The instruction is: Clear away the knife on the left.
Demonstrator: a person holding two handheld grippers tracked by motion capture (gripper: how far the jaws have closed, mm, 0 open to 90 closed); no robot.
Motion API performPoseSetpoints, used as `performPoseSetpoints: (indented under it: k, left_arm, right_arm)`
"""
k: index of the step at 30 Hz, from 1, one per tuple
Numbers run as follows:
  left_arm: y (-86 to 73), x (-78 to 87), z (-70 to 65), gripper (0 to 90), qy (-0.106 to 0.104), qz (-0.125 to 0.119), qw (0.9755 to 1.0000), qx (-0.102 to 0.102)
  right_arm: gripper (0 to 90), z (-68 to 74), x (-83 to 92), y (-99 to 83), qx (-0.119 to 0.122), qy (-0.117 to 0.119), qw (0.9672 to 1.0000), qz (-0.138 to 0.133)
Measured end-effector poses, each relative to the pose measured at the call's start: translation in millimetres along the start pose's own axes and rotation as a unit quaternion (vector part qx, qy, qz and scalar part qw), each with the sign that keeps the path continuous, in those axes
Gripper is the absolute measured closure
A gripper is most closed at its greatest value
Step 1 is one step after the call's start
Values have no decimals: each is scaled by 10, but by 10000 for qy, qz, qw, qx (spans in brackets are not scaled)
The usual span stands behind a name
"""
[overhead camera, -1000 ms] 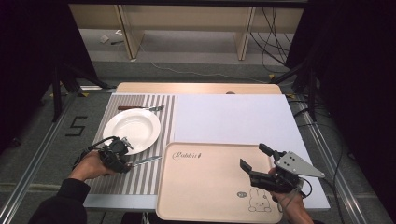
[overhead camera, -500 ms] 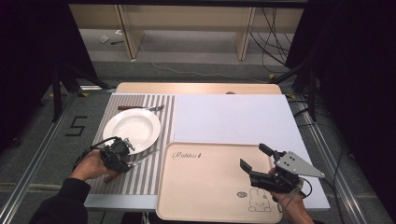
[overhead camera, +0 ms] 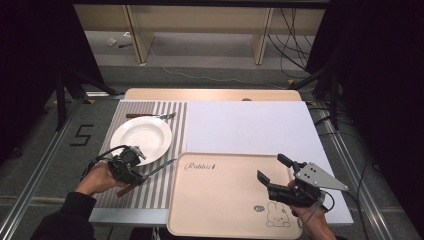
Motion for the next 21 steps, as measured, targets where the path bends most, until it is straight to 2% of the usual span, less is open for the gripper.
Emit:
performPoseSetpoints:
  k: [5, 7, 8, 10, 11, 12, 14, 15, 16, 17, 18, 20, 21]
  left_arm:
    - [44, 57, -89, 769, -280, -192, 9994, 57]
    - [51, 65, -101, 769, -319, -233, 9992, 68]
    - [70, 85, -119, 769, -412, -337, 9985, 140]
    - [83, 97, -131, 769, -452, -396, 9980, 212]
    - [125, 135, -169, 769, -547, -571, 9965, 286]
    - [125, 135, -169, 769, -547, -571, 9965, 286]
    - [175, 176, -236, 769, -746, -771, 9935, 373]
    - [218, 206, -320, 769, -932, -912, 9909, 325]
    - [239, 217, -359, 769, -1018, -967, 9895, 352]
    - [239, 217, -359, 769, -1018, -967, 9895, 352]
    - [262, 226, -405, 769, -1098, -1026, 9878, 404]
    - [305, 233, -495, 769, -1159, -1117, 9861, 407]
    - [305, 233, -495, 769, -1159, -1117, 9861, 407]
  right_arm:
    - [175, -1, 2, 0, 6, 0, 10000, 0]
    - [175, -2, 4, -1, 9, 3, 10000, 9]
    - [175, -1, 3, -1, 6, 5, 10000, 9]
    - [175, 0, 1, 0, 6, 2, 10000, 0]
    - [174, 0, -1, 0, 3, 0, 10000, 1]
    - [174, 0, -1, 0, 3, 0, 10000, 1]
    - [174, 0, -1, 0, 1, 1, 10000, -1]
    - [175, -1, 0, 0, 3, 0, 10000, -2]
    - [175, -1, -1, -1, 1, 0, 10000, 0]
    - [175, -1, -1, -1, 1, 0, 10000, 0]
    - [175, -1, 0, -1, 0, 0, 10000, -1]
    - [175, 0, 1, -1, 9, 6, 10000, -1]
    - [175, 0, 2, -2, 6, 9, 10000, 10]
Point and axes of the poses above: each handheld gripper's, and its own axes: x roughly backward along the jaws, y roughly out of its top, z roughly to its left, the point moved 6 cm from there along -x, roughly forward along the jaws, and after that the axes turned 9 degrees about x, right-handed, at the moved point
